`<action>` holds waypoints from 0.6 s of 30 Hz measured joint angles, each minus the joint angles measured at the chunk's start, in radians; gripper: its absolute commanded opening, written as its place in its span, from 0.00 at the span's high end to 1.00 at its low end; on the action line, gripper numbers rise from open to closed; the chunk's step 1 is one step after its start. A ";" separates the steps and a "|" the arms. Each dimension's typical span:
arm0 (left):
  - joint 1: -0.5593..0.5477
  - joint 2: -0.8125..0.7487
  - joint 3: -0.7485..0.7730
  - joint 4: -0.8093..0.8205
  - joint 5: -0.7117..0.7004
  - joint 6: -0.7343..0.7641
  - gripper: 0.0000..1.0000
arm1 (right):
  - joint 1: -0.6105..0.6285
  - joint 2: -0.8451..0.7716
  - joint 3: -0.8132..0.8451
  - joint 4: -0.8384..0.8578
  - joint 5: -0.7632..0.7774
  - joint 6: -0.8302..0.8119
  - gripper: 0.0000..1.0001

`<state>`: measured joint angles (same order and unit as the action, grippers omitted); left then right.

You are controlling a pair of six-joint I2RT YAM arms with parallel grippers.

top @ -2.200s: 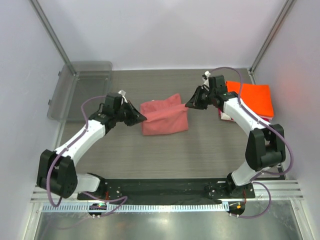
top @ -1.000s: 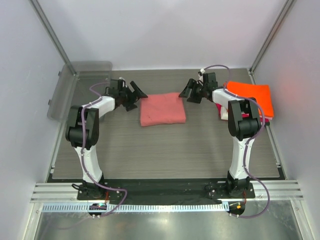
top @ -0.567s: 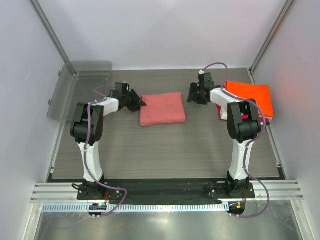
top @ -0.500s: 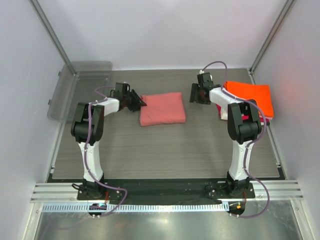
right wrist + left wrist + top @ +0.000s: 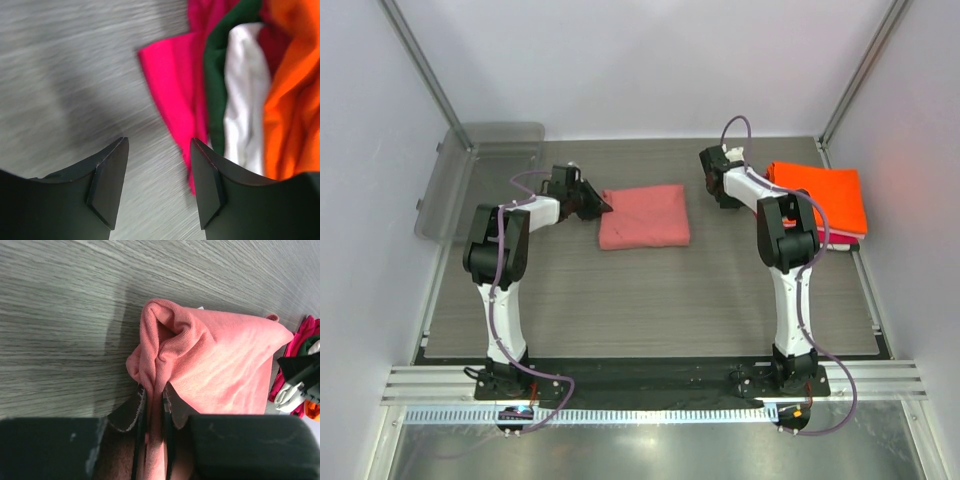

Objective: Fold and stack the t-shirts
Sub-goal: Neatly place the folded tshirt to the corner

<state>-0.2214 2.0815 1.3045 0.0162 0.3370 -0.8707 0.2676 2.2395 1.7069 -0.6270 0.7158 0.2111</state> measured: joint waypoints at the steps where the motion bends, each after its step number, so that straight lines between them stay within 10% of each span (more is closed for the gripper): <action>1: 0.000 0.000 0.000 0.000 0.000 0.005 0.89 | -0.002 0.015 0.018 -0.009 0.022 0.000 0.41; 6: 0.004 0.000 0.000 0.001 0.005 0.017 0.91 | -0.019 0.091 0.106 -0.061 0.137 0.004 0.50; 10: 0.008 0.000 0.000 0.000 0.008 0.020 0.93 | -0.045 0.120 0.118 -0.089 0.152 0.005 0.99; 18: 0.035 0.000 0.000 -0.006 0.028 0.038 0.98 | -0.039 0.144 0.148 -0.138 0.168 0.008 0.99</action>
<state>-0.1860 2.0815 1.3045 0.0101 0.3653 -0.8330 0.2287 2.3836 1.8545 -0.7647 0.8837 0.2195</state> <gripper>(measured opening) 0.144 0.027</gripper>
